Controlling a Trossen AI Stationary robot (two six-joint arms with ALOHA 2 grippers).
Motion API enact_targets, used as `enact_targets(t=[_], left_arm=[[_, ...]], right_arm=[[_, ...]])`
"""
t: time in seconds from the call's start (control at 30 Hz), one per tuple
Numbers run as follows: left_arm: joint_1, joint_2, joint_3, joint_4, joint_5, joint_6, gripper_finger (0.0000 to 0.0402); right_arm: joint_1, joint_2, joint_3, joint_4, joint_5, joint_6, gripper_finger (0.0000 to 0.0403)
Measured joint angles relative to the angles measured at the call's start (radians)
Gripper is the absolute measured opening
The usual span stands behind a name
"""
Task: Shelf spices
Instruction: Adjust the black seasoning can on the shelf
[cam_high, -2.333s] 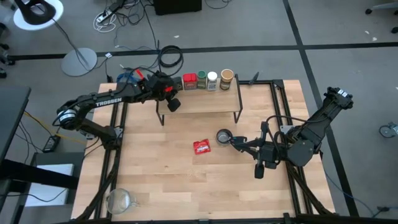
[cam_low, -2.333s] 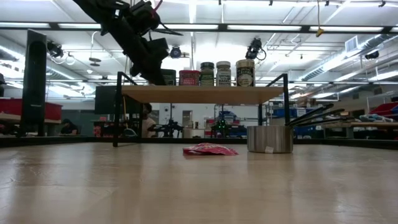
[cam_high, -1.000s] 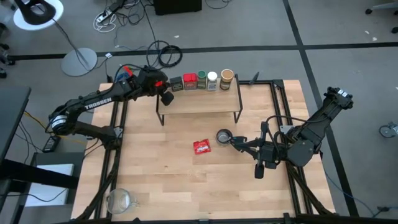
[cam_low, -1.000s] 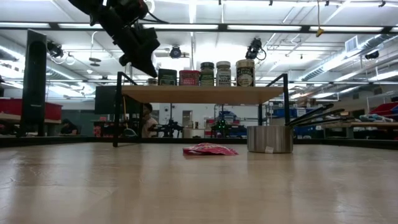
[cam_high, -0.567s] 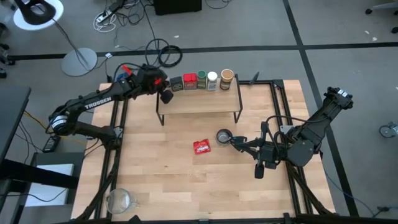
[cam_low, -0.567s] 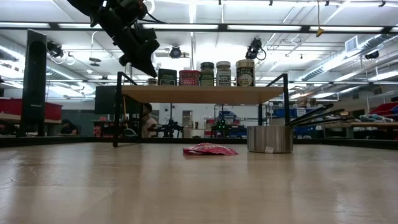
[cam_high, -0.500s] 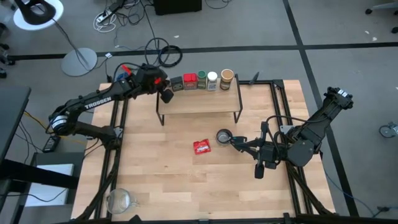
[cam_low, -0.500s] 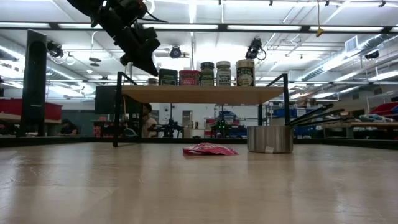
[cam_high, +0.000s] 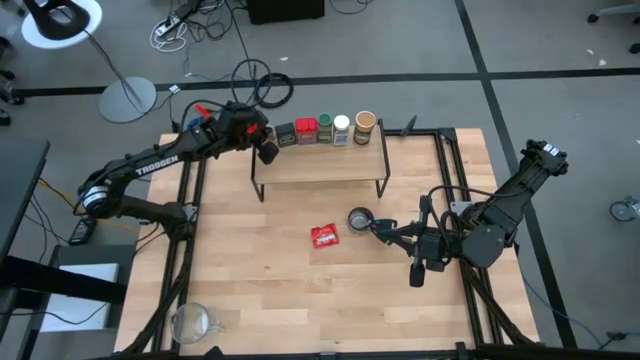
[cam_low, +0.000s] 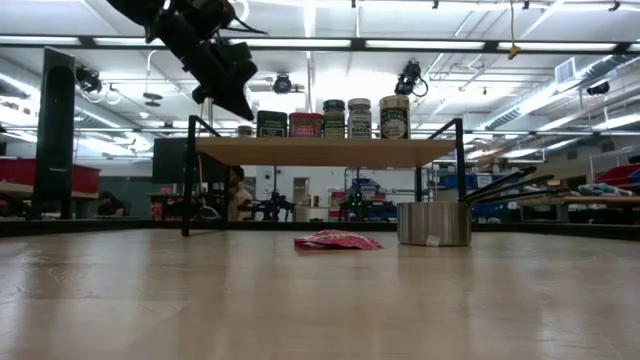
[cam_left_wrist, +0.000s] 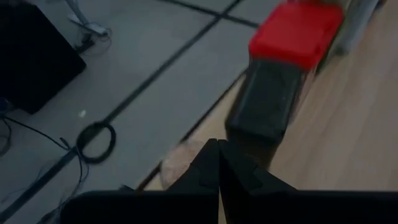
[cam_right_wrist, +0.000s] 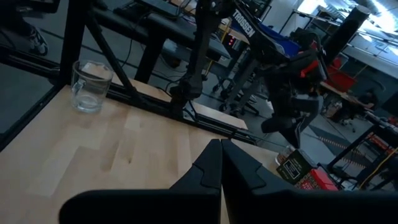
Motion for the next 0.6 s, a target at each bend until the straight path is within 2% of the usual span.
enact_targets(t=[0.2, 0.4, 0.6], left_arm=[[-0.003, -0.077, 0.0, 0.03, -0.032, 0.019, 0.0004], [-0.038, -0.123, 0.0, -0.003, 0.11, 0.076, 0.0004], [-0.092, -0.069, 0.0, -0.08, 0.123, 0.127, 0.0004]], right_arm=[[0.0, 0.0, 0.0, 0.0, 0.0, 0.0, 0.0001], [-0.001, 0.0, 0.0, 0.0, 0.0, -0.005, 0.0001], [-0.003, 0.0, 0.0, 0.0, 0.0, -0.006, 0.0001]])
